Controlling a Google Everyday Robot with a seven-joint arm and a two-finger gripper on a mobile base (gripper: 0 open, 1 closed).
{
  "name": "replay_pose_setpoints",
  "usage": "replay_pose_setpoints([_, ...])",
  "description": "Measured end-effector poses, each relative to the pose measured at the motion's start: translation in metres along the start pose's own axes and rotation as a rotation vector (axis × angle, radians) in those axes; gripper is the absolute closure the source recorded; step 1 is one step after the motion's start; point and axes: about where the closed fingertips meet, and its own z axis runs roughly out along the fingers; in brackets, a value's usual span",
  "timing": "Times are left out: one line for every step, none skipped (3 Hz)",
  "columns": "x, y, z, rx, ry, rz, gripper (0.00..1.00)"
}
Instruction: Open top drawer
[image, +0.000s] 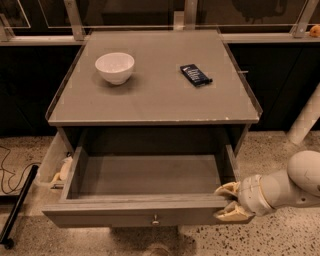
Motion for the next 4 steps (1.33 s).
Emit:
replay_pose_setpoints([0.000, 0.000, 0.000, 0.000, 0.000, 0.000, 0.81])
replay_pose_setpoints([0.000, 0.000, 0.000, 0.000, 0.000, -0.001, 0.58])
replay_pose_setpoints([-0.001, 0.001, 0.000, -0.003, -0.001, -0.005, 0.34])
replay_pose_setpoints([0.002, 0.010, -0.003, -0.015, -0.002, -0.002, 0.38])
